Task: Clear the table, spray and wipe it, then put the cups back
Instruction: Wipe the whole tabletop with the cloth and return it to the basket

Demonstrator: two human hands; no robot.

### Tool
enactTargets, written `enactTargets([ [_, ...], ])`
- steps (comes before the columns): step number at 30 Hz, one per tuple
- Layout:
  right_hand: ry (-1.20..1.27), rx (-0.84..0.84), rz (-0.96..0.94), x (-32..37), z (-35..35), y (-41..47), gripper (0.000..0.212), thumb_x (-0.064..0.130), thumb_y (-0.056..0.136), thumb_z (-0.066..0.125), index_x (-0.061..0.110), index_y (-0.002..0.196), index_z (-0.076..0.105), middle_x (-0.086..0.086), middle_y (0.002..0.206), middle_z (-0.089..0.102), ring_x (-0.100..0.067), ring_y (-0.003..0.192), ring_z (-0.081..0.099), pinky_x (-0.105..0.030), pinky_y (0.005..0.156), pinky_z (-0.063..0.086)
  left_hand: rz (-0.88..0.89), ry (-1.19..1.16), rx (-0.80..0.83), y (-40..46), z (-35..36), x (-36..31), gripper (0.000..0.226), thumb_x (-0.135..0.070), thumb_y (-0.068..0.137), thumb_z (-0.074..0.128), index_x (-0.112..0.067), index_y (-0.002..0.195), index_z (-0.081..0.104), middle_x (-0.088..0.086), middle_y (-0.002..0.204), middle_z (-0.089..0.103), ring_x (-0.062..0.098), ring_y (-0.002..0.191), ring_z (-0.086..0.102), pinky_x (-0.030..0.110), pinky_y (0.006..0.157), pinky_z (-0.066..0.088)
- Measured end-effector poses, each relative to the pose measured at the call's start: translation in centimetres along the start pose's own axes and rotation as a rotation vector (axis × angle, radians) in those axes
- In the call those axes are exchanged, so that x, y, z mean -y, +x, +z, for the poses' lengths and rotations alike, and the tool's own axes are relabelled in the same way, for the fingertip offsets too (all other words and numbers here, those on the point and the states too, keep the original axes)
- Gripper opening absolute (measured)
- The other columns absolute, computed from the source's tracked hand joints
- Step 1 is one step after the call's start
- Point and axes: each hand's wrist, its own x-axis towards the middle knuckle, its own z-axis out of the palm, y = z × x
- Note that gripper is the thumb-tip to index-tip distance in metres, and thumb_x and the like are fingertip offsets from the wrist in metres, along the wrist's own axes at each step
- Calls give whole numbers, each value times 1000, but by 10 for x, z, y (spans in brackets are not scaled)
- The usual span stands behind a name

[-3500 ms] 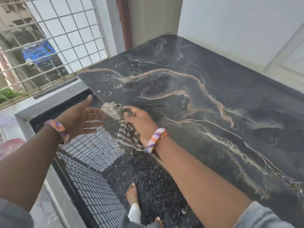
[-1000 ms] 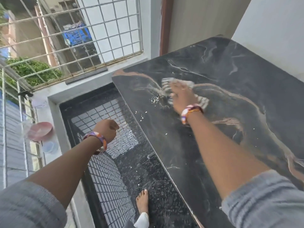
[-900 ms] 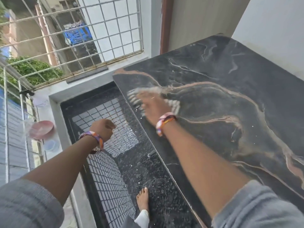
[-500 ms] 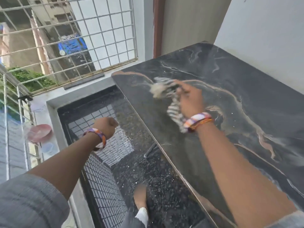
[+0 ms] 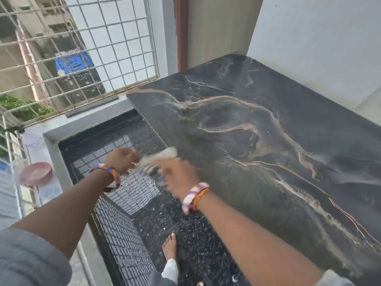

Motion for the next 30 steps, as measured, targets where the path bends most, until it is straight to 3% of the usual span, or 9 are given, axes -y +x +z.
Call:
enactTargets([
  [3,200,34,-166,40,0,-20,31,11,96,43,18,119,62,-1,74,62,-2,51,43,-15,54,44,-70,-243,18,-9,-15,-2,38,-28,98,36,-5,82,62,12,82,60,18,65,52,21,52,45],
  [5,100,-160,-206,42,-6,-14,29,10,95,44,16,116,63,-11,86,70,-19,68,58,-31,86,44,-101,-401,29,-19,-21,0,43,-32,97,36,-2,81,61,6,62,63,18,60,59,24,62,47],
  [7,12,-142,-147,34,-9,-8,29,11,94,43,15,115,62,-18,98,69,-33,89,63,-34,82,44,-178,-506,144,-30,-20,2,48,-43,96,29,-8,79,57,-2,48,64,10,44,60,18,51,48],
  [11,222,-158,-16,32,-20,-10,27,17,98,39,9,109,62,-15,89,67,-25,75,54,-24,63,35,-132,-396,501,-33,-14,-5,81,-84,63,34,-18,102,60,5,100,65,22,97,58,34,81,44],
  [14,430,-323,76,28,-50,-10,33,22,100,37,13,70,48,3,63,46,-12,59,41,-22,51,30,1,-381,712,-32,-5,-22,111,-87,26,61,-20,115,55,8,122,58,25,115,51,39,91,40],
  [17,841,-423,208,8,-86,-15,23,29,92,55,8,83,58,0,77,60,-10,71,55,-22,69,46,193,-316,913,-36,12,-53,96,-72,29,76,-26,111,58,4,123,61,16,106,59,33,96,42],
  [20,1097,-348,234,-19,-112,-32,53,15,67,80,-1,111,57,-13,107,67,-25,101,63,-40,96,49,373,-286,996,-39,37,-95,64,-48,48,83,-14,101,67,0,99,74,13,86,69,24,78,54],
  [26,577,-322,355,-80,-171,-89,66,10,52,62,7,118,57,-21,101,69,-28,83,63,-57,89,50,376,-190,1097,-52,100,-159,31,-25,58,82,-9,82,70,5,74,73,17,65,68,30,73,55],
  [30,806,-346,344,-111,-219,-140,54,-11,60,47,4,111,60,-10,86,69,-21,77,62,-35,75,54,372,-319,1321,-82,141,-194,24,-7,66,74,-15,88,73,1,85,75,10,75,70,26,78,56],
])
